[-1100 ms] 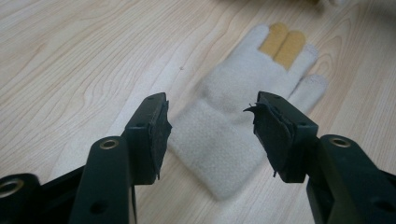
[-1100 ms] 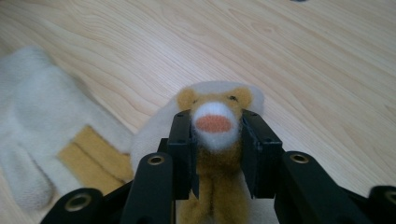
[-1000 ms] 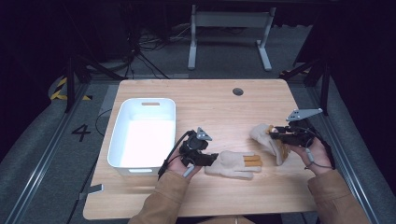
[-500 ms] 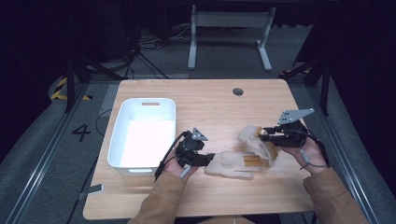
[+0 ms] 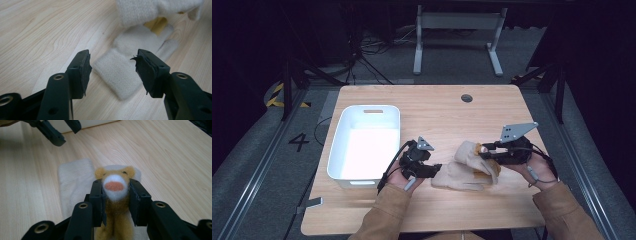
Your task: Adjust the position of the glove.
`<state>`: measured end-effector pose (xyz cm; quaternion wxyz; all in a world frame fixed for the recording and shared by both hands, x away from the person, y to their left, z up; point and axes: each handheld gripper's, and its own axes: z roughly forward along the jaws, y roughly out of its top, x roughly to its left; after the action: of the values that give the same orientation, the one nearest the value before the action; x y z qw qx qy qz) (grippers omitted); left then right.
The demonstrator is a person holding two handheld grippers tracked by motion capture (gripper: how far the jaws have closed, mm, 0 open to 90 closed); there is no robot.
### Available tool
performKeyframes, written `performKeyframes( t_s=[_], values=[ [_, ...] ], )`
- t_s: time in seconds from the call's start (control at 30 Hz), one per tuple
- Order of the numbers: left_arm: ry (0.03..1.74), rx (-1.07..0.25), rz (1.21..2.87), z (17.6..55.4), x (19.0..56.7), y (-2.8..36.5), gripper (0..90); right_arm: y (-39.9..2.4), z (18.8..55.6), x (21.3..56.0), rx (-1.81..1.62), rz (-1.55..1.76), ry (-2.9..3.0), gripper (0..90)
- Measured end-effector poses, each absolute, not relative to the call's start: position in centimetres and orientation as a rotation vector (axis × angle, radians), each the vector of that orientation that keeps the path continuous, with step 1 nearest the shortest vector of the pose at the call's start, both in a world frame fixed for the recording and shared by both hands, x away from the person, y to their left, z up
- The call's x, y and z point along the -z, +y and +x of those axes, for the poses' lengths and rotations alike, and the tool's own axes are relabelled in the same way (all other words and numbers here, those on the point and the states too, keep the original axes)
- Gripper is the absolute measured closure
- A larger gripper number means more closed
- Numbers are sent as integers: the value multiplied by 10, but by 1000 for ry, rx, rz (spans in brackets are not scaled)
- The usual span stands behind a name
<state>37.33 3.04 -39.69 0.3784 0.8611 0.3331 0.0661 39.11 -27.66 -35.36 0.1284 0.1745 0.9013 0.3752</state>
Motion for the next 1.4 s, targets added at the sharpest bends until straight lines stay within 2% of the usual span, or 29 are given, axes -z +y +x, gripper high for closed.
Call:
performKeyframes(
  t_s=[0.83, 1.07, 1.23, 1.33, 1.4],
  values=[
    [900, -167, 2197, 368, 399, 43, 465, -227, 388, 369, -1106, 275, 2745, 672],
    [866, -103, 2225, 367, 401, 36, 522, -223, 391, 383, -1046, 274, 2796, 655],
    [854, -65, 2264, 365, 402, 32, 544, -222, 393, 395, -975, 292, 2825, 617],
    [847, -33, 2277, 365, 404, 31, 547, -223, 394, 400, -936, 312, 2828, 565],
    [838, -27, 2288, 364, 405, 30, 552, -225, 394, 401, -934, 332, 2830, 499]
  ],
)
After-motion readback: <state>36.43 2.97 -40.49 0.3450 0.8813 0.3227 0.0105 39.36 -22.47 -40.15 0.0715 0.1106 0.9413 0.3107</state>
